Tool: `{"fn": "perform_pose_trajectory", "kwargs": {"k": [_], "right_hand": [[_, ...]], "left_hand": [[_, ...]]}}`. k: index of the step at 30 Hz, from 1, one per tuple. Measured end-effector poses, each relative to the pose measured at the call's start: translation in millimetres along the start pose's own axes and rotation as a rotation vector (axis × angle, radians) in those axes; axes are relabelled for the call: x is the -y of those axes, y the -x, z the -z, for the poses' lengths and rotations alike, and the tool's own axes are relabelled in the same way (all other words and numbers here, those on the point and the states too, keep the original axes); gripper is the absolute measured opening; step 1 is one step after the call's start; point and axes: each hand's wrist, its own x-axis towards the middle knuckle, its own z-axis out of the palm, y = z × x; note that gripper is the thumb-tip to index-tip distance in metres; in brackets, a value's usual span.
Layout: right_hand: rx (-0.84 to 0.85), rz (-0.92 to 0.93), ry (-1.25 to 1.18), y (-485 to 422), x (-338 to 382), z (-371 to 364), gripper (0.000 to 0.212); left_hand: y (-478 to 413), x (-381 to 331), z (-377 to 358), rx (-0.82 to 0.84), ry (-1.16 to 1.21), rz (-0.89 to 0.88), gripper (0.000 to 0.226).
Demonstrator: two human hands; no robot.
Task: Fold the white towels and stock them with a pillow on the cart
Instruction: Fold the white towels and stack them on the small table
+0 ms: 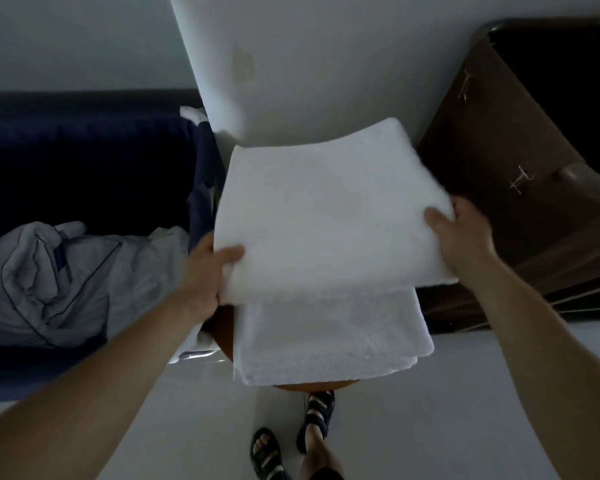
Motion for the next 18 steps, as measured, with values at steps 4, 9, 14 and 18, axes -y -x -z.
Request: {"fn": "perform_pose_trajectory", "kwargs": {"k": [4,9,14,18], "right_hand": [[0.178,-0.261,0.185,49.2,-85.9,-32.7,0.051],[0.178,-0.401,0.201,57.3,-114.5,-43.5,0.060],[0.219,-0.366,0.381,48.1,-105.6,-44.1,0.060],[0.158,-0.335,0.392,42.5,-99.5,-39.8,0.058]], "left_hand": [[6.0,100.6,19.6,0.025,-0.243,0.344,0.033],[-4.5,117.7,11.5,-0.107,-0.505,0.305,0.039],[-4.8,115.7,1.7,-0.163,-0.682,0.192,0.039],[-2.3,121.8,-2.7,-0.263,-0.770,0.070,0.026]]}}
